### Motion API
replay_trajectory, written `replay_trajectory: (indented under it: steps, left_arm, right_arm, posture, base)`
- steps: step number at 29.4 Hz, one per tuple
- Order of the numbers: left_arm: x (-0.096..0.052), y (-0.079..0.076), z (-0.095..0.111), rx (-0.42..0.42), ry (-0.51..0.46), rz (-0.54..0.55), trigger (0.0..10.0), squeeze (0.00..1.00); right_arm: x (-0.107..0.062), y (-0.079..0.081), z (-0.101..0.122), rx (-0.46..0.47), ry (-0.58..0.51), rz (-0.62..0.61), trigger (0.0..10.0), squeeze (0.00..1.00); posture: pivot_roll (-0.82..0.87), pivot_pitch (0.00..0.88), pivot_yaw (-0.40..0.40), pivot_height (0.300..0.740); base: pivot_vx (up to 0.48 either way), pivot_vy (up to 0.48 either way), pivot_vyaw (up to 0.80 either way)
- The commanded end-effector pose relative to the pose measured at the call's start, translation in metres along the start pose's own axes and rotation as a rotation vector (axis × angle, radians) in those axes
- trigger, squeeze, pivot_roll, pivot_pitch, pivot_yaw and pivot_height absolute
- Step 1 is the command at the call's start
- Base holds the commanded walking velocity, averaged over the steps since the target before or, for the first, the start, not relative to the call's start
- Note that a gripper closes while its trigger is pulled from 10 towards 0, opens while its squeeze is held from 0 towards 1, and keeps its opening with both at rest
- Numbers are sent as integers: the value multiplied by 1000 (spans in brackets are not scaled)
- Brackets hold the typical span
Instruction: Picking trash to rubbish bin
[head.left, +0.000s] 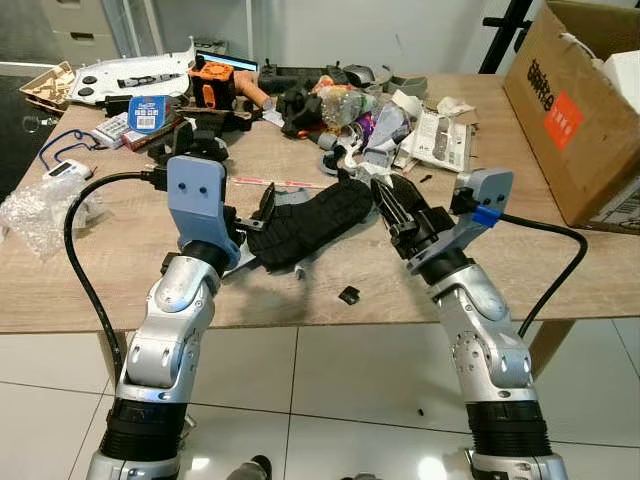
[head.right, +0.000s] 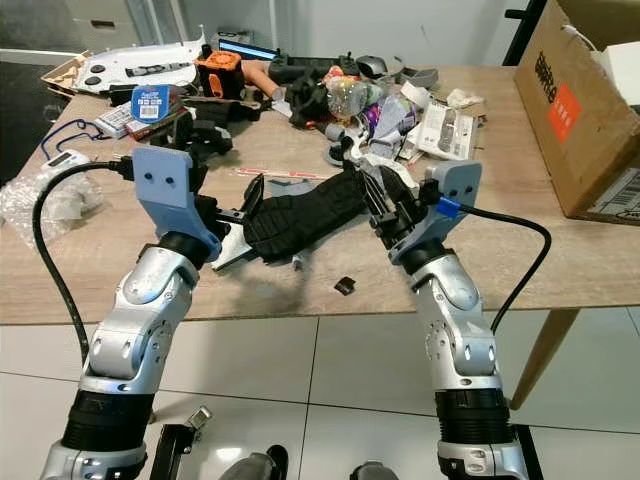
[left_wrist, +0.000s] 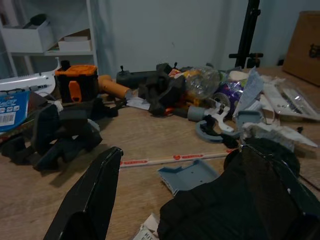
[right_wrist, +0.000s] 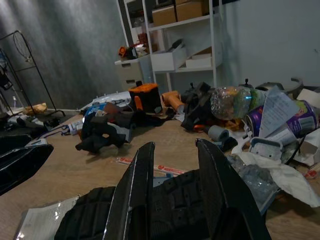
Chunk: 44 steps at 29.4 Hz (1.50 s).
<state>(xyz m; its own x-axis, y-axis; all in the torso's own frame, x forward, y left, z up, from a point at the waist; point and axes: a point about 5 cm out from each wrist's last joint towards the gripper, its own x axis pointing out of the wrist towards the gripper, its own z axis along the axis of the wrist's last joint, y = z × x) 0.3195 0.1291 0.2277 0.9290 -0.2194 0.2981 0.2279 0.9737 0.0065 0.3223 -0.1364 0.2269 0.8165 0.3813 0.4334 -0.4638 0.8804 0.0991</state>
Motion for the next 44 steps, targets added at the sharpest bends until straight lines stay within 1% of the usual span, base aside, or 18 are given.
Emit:
replay_trajectory:
  steps: [1,5,10,12,15,16,20,22,25,26,27,29,30,32,35,40,41,44]
  left_arm:
    - [-1,-4,-1,-26,-13,-12,10000,0]
    - [-1,-4,1,-27,-25,-13,10000,0]
    - [1,-3,2,-20,-28,-12,10000,0]
    - [0,-2,2,-22,-30,-7,10000,0]
    - [0,-2,2,-22,-30,-7,10000,0]
    - [1,-1,2,-21,-29,-6,10000,0]
    - [0,0,2,-26,-29,1,10000,0]
    - [1,1,1,-24,-27,3,10000,0]
    - [1,2,1,-23,-27,5,10000,0]
    - [0,2,1,-24,-28,6,10000,0]
    - [0,2,2,-25,-29,7,10000,0]
    - [1,2,2,-25,-28,7,10000,0]
    - [2,2,1,-25,-27,7,10000,0]
    - [2,2,1,-24,-26,8,10000,0]
    - [1,2,1,-26,-28,8,10000,0]
    - [2,2,2,-27,-28,8,10000,0]
    - [1,2,1,-26,-28,9,10000,0]
    - [1,2,1,-24,-28,12,10000,0]
  right_arm:
    - [-1,4,2,-6,-11,15,10000,0]
    - [-2,5,2,-4,-13,20,10000,0]
    - [0,5,1,-2,-13,21,10000,0]
    - [-2,6,1,-1,-11,24,10000,0]
    - [-2,6,1,0,-12,24,10000,0]
    - [-1,6,1,2,-11,26,10000,0]
    - [-2,9,0,5,-8,34,10000,0]
    - [-1,9,0,8,-7,35,10000,0]
    - [0,9,-1,8,-4,38,10000,0]
    - [-1,10,-1,9,-5,40,10000,0]
    - [-2,10,-1,9,-7,41,10000,0]
    - [-1,10,0,10,-8,41,10000,0]
    - [-1,9,-1,9,-5,40,10000,0]
    - [-1,9,-1,9,-4,40,10000,0]
    - [-2,9,0,10,-5,41,10000,0]
    - [-1,9,0,10,-6,41,10000,0]
    - [-2,9,0,10,-4,43,10000,0]
    - [-1,10,-1,11,-3,45,10000,0]
  posture:
    - [35,159,-11,740]
    - [34,126,-4,740]
    - [37,158,-9,740]
    - [37,124,-4,740]
    - [37,127,-5,740]
    - [40,158,-9,740]
    - [39,127,-6,740]
    - [42,155,-11,740]
    - [41,163,-11,740]
    - [39,134,-6,740]
    - [39,134,-6,740]
    - [40,142,-8,740]
    - [39,168,-10,740]
    - [39,168,-10,740]
    - [38,135,-7,740]
    - [37,139,-8,740]
    - [37,163,-13,740]
    - [39,148,-13,740]
  base:
    - [334,0,0]
    - [337,0,0]
    - [337,0,0]
    - [337,0,0]
    - [335,0,0]
    - [341,0,0]
    - [337,0,0]
    - [336,0,0]
    - [336,0,0]
    - [337,0,0]
    - [334,0,0]
    - [334,0,0]
    - [330,0,0]
    - [330,0,0]
    - [326,0,0]
    - [326,0,0]
    - [322,0,0]
    - [315,0,0]
